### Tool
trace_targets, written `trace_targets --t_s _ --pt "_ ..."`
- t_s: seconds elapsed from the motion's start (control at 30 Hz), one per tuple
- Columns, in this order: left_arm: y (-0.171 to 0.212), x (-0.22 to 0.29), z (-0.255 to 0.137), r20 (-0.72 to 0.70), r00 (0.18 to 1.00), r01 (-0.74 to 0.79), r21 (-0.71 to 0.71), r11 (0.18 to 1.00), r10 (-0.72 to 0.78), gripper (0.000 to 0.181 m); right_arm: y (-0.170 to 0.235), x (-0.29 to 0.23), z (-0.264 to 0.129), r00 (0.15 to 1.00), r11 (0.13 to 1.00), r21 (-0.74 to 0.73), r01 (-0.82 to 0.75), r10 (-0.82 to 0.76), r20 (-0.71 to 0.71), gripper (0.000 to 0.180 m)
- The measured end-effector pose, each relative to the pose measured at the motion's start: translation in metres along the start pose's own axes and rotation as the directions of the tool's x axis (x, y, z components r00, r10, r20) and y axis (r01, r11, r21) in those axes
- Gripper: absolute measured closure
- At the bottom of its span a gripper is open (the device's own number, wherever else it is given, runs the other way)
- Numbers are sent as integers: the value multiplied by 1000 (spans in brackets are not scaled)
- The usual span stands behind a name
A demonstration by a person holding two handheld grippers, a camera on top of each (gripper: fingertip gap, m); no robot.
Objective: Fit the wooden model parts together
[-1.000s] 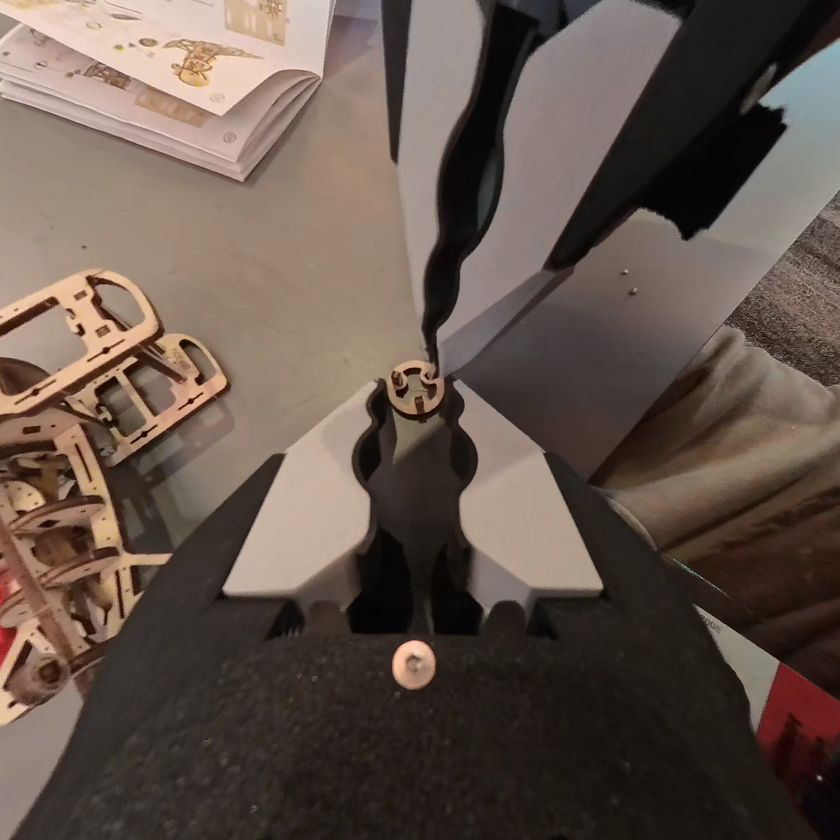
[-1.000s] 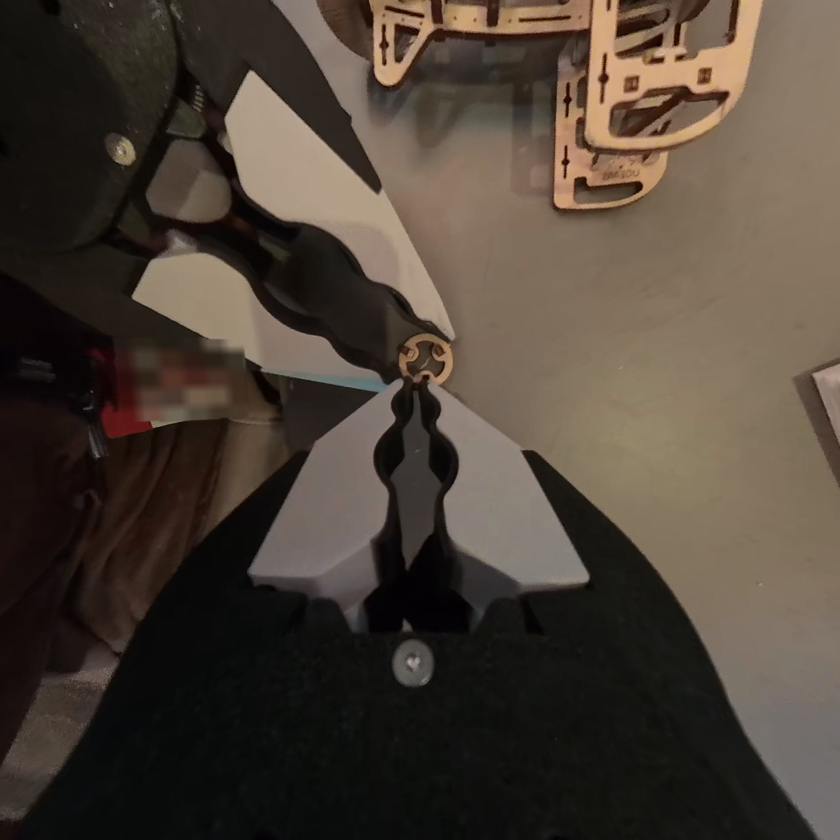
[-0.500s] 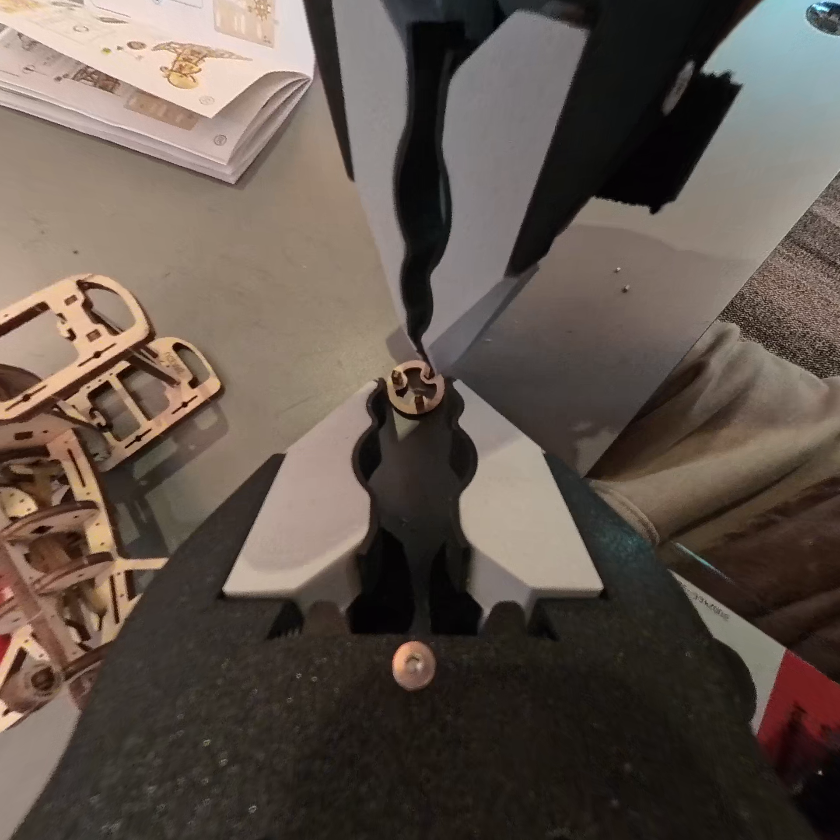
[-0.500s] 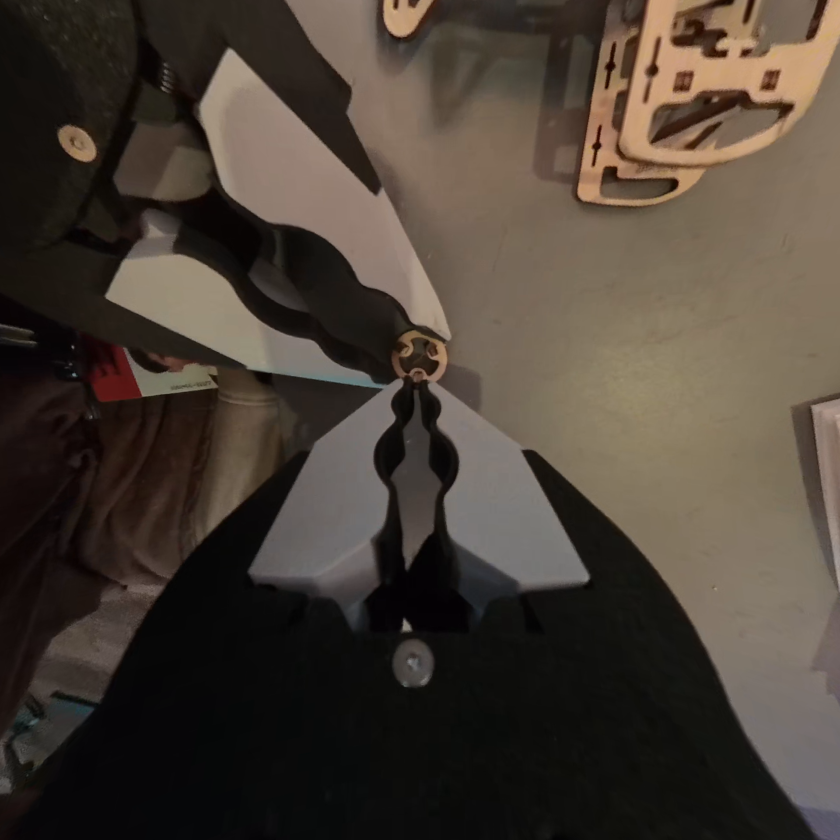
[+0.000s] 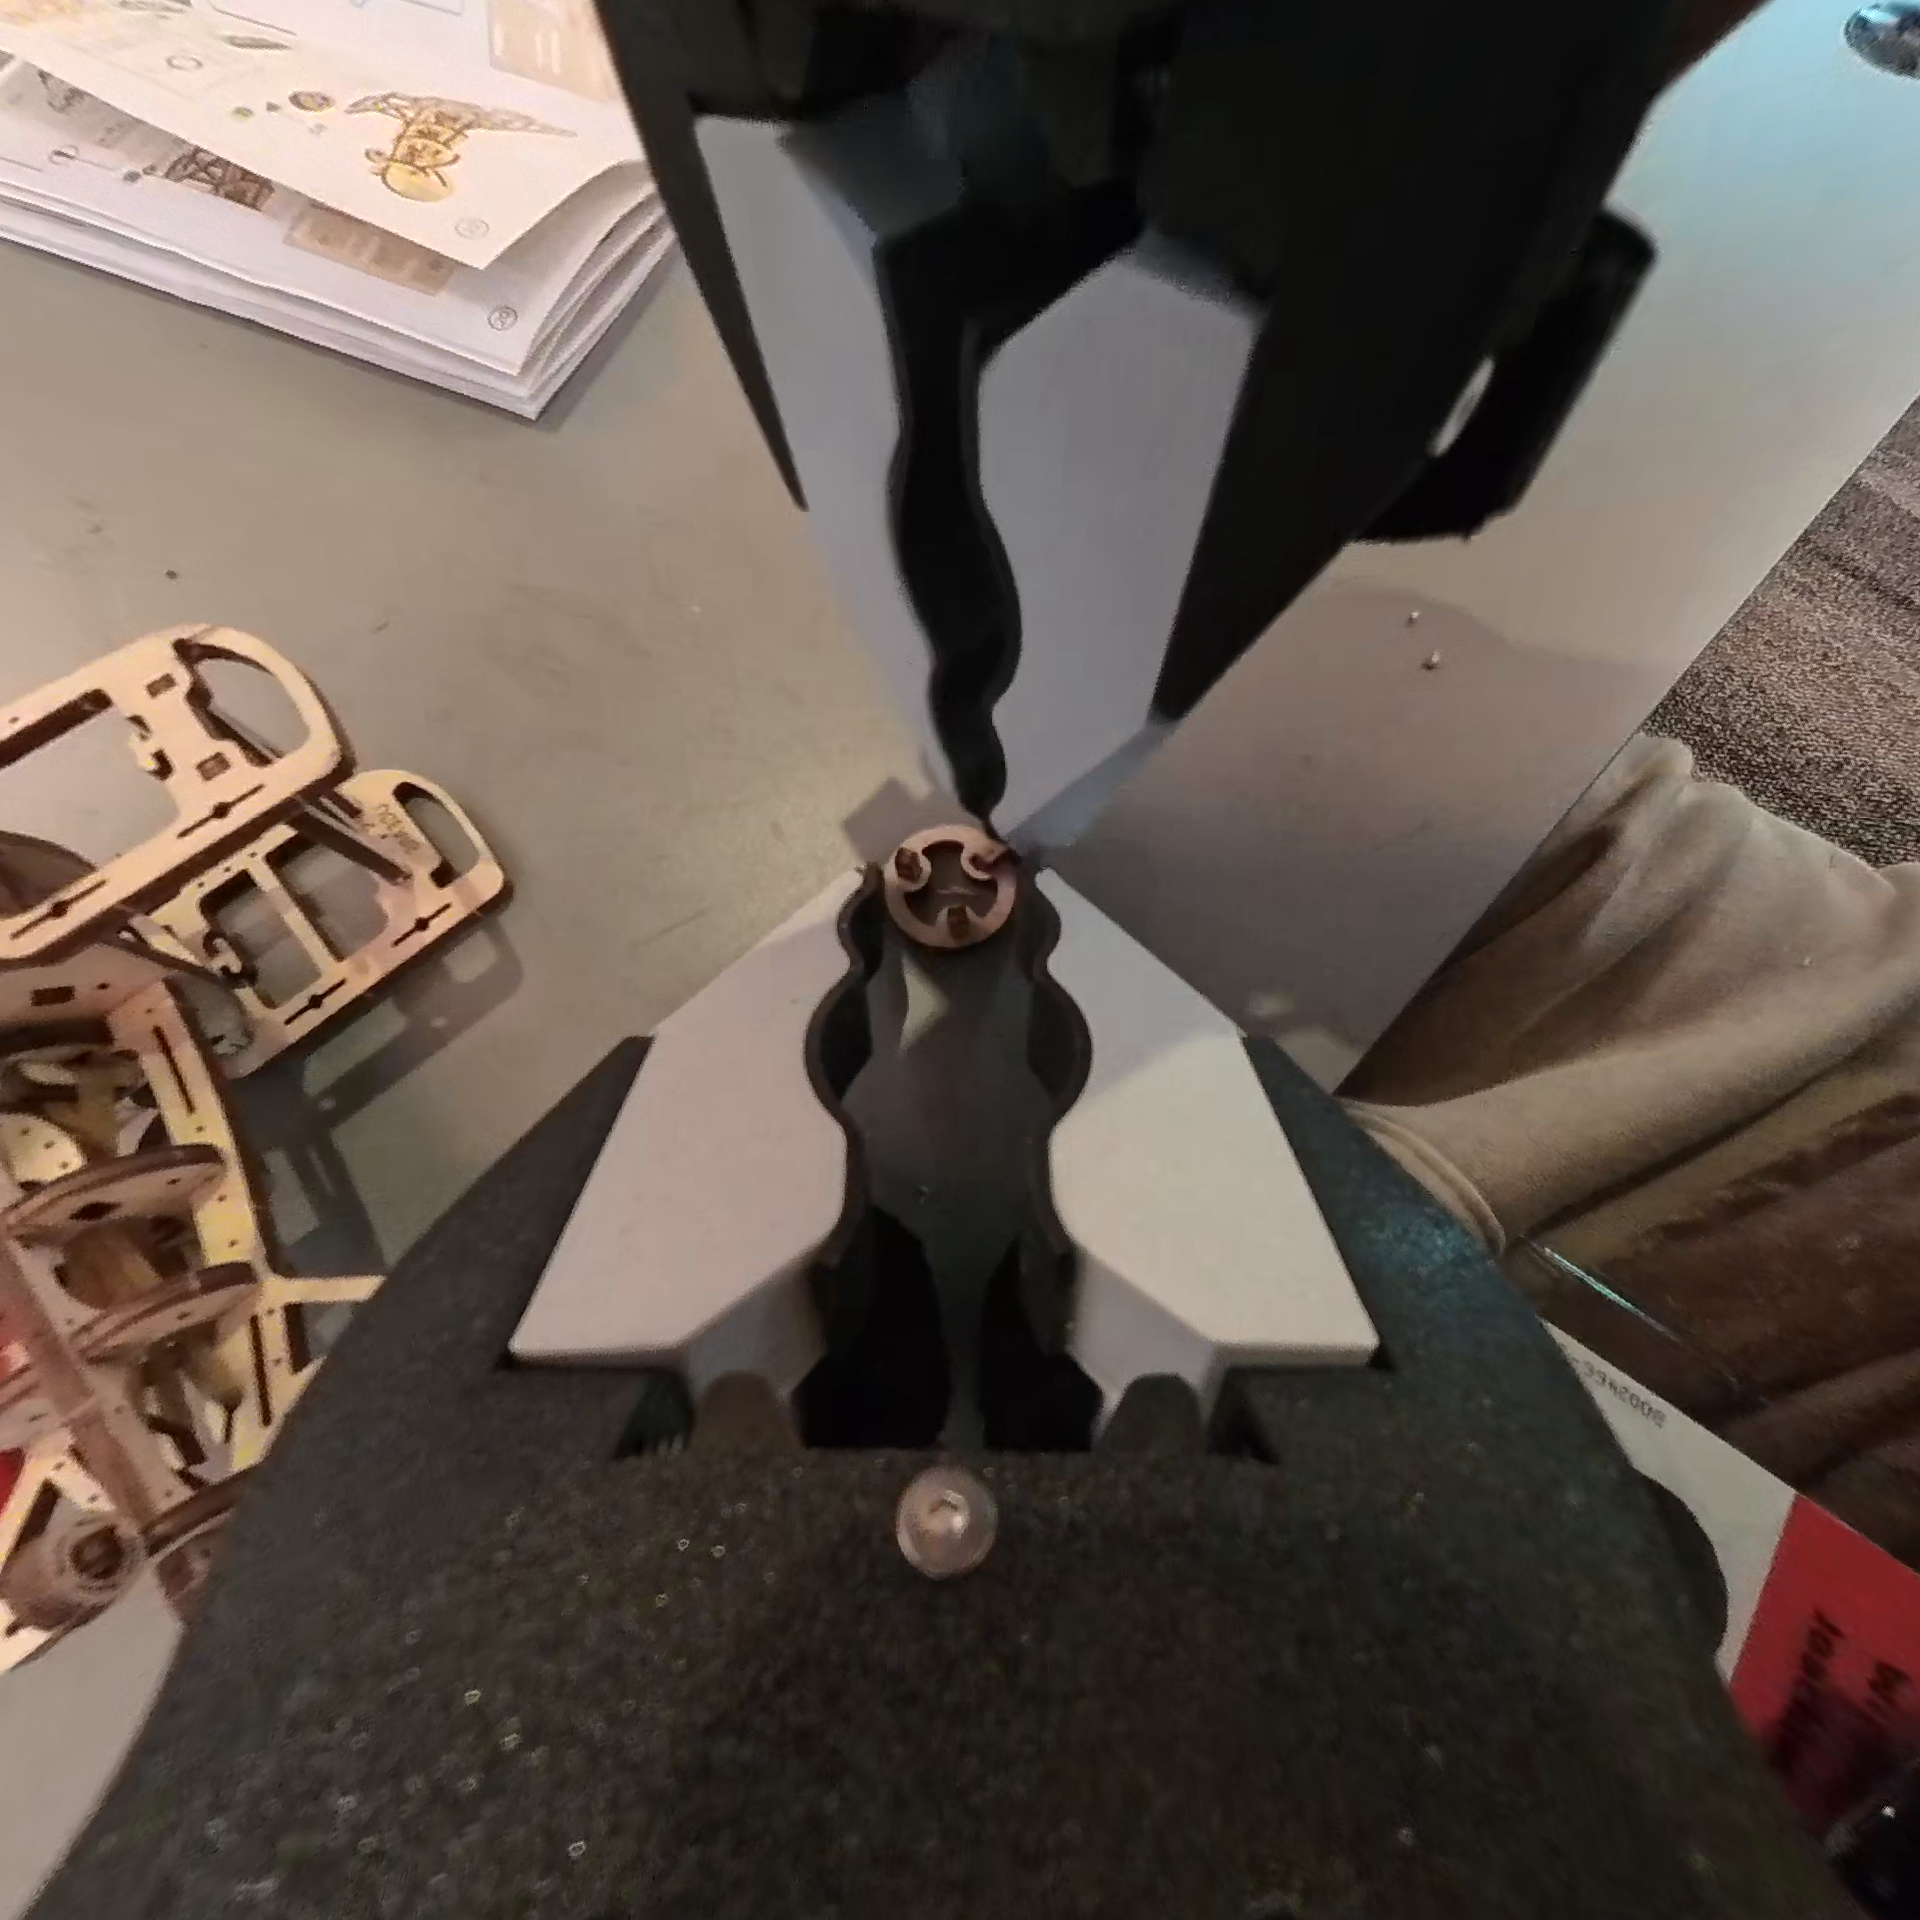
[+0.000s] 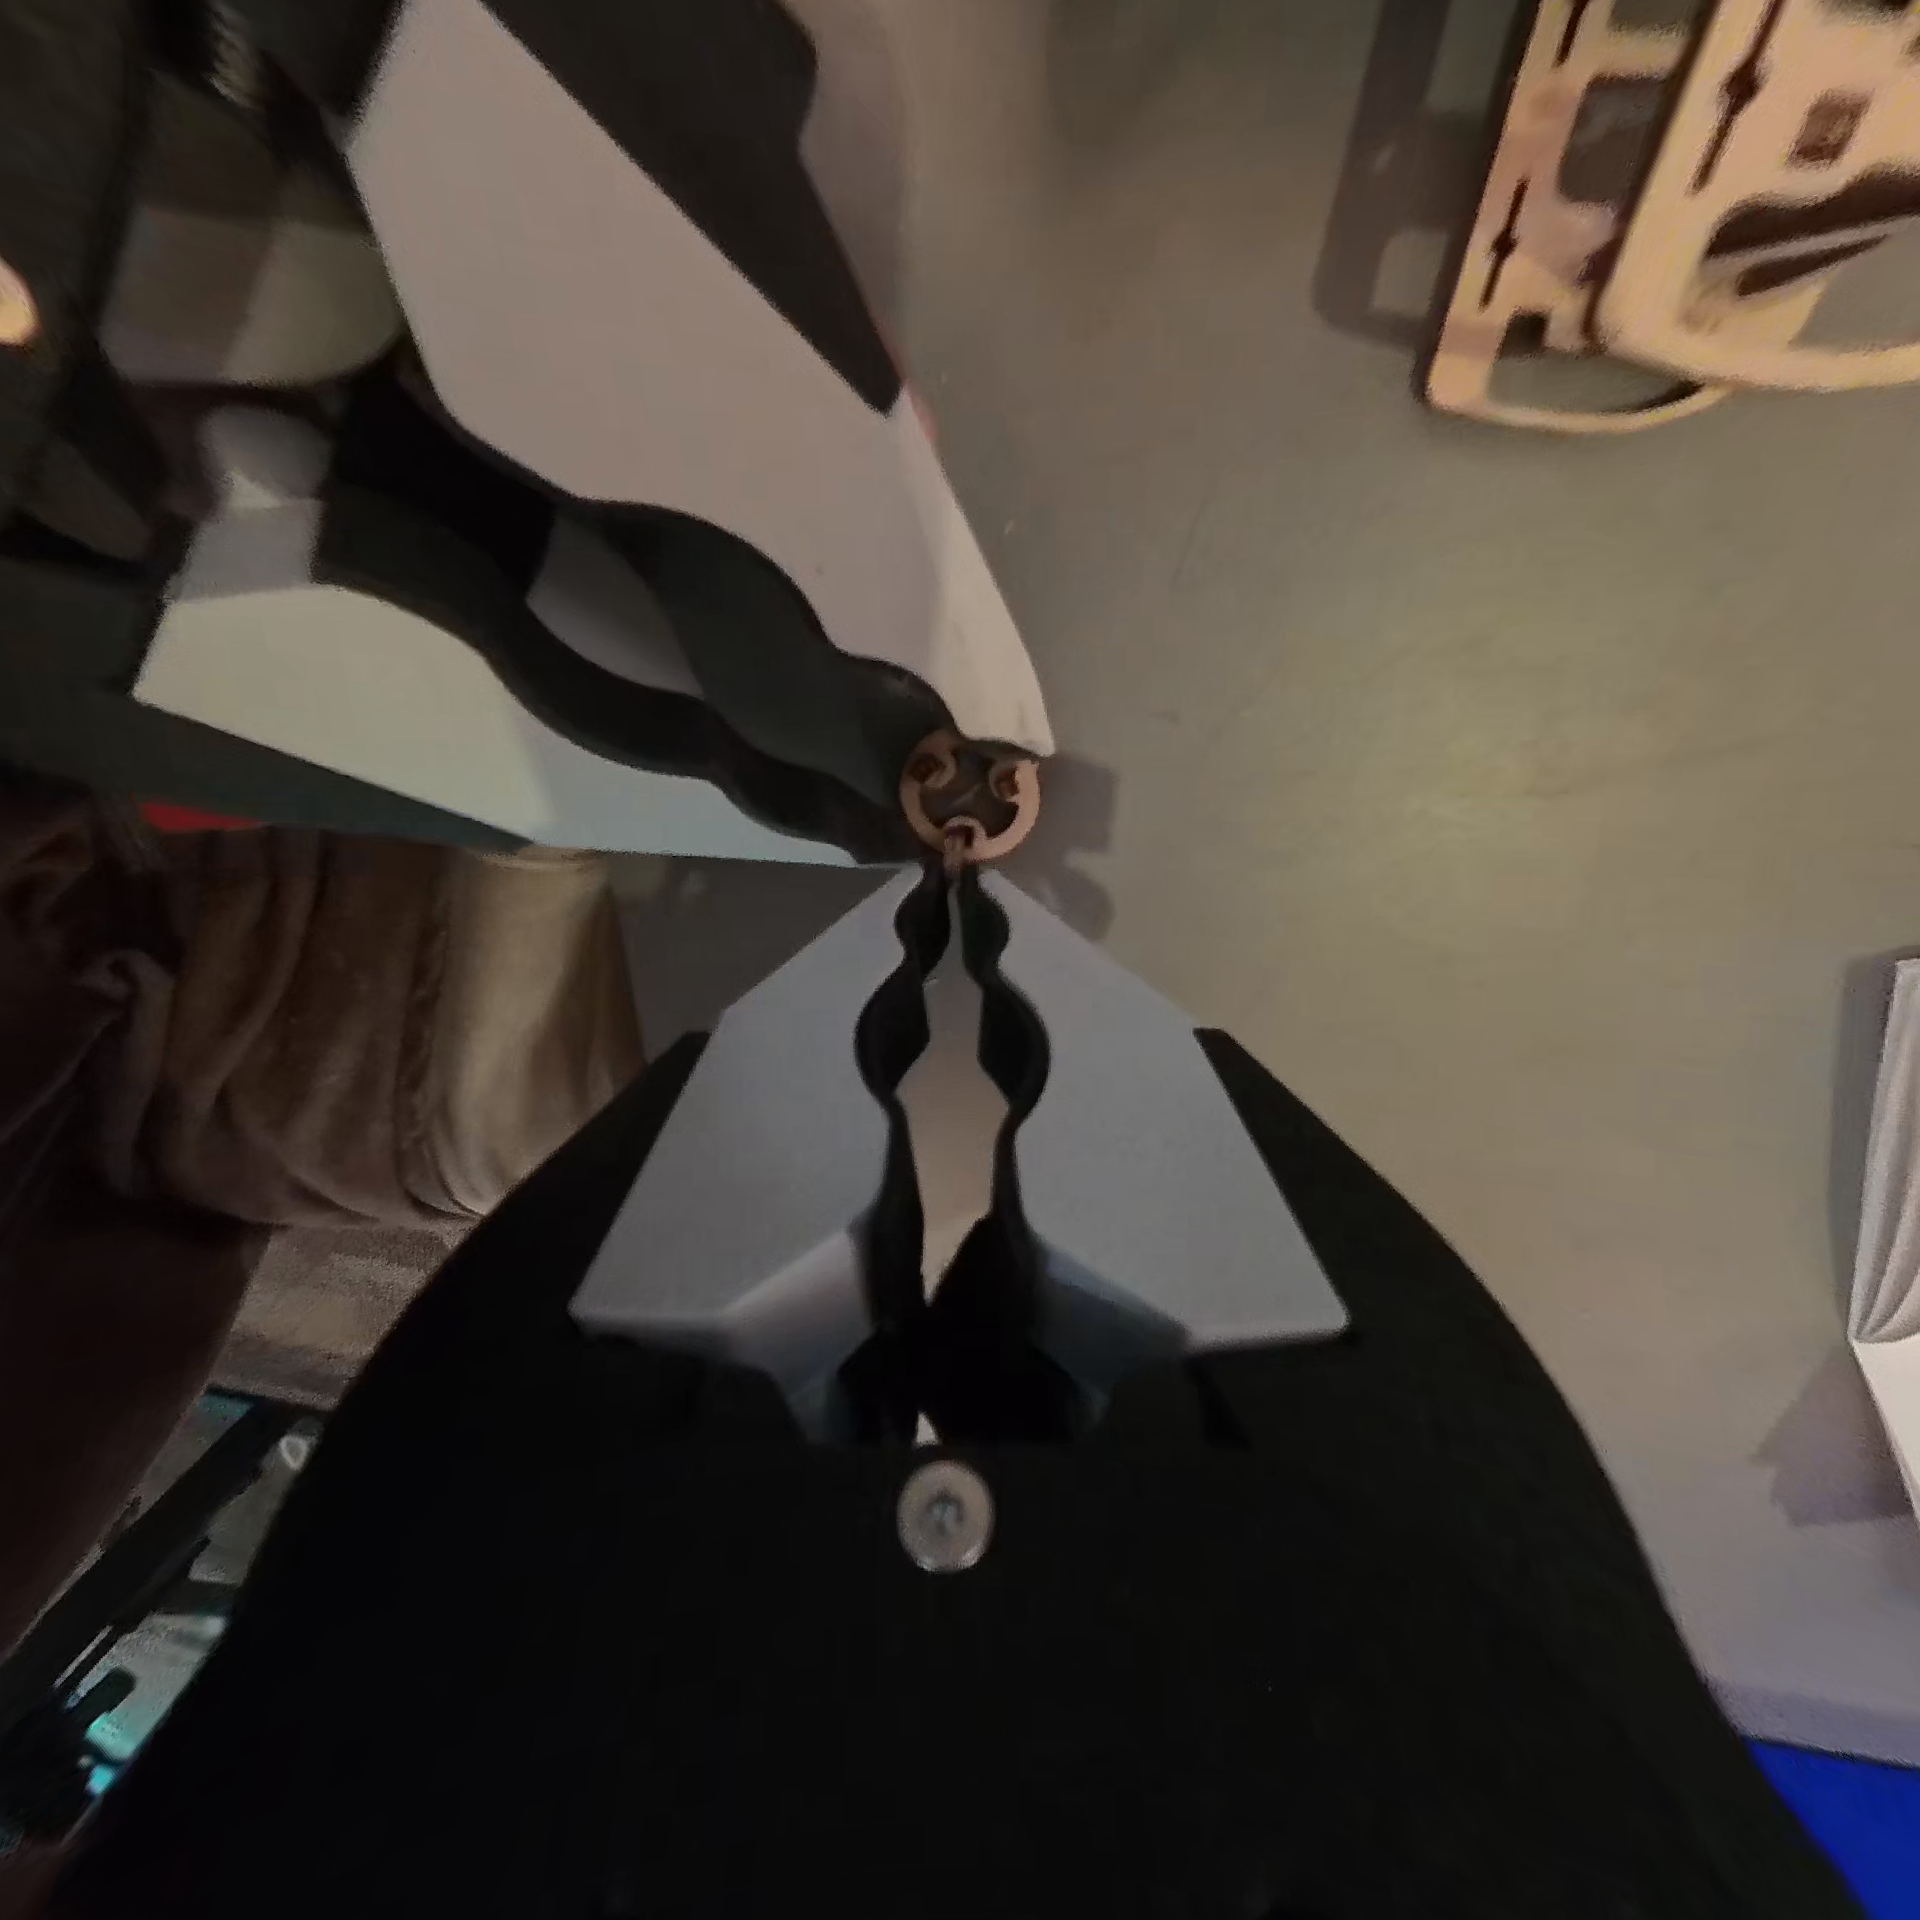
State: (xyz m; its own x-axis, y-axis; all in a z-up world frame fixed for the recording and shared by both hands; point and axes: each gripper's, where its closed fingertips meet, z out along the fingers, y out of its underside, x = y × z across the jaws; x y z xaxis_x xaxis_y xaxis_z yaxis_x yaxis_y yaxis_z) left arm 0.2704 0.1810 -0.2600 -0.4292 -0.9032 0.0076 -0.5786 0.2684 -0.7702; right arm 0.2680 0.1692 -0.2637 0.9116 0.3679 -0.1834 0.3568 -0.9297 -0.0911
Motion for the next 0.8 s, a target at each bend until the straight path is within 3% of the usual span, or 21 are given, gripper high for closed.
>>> trace_targets --t_s 0.33,0.47,0.63,0.8 --pt "-1 2 0 -7 1000 -8 12 1000 8 158 0 -2 -5 999 1000 7 -25 25 34 179" --pt "-3 3 -3 -3 1000 -11 53 999 11 158 -6 1 -15 999 996 79 -31 28 35 179" --pt "-24 2 -23 131 979 -180 187 966 157 154 -6 -4 -26 998 990 131 -45 39 50 179" --pt "-22 14 -20 112 976 -207 174 963 189 154 -14 -9 -37 1000 984 175 -22 18 19 179"
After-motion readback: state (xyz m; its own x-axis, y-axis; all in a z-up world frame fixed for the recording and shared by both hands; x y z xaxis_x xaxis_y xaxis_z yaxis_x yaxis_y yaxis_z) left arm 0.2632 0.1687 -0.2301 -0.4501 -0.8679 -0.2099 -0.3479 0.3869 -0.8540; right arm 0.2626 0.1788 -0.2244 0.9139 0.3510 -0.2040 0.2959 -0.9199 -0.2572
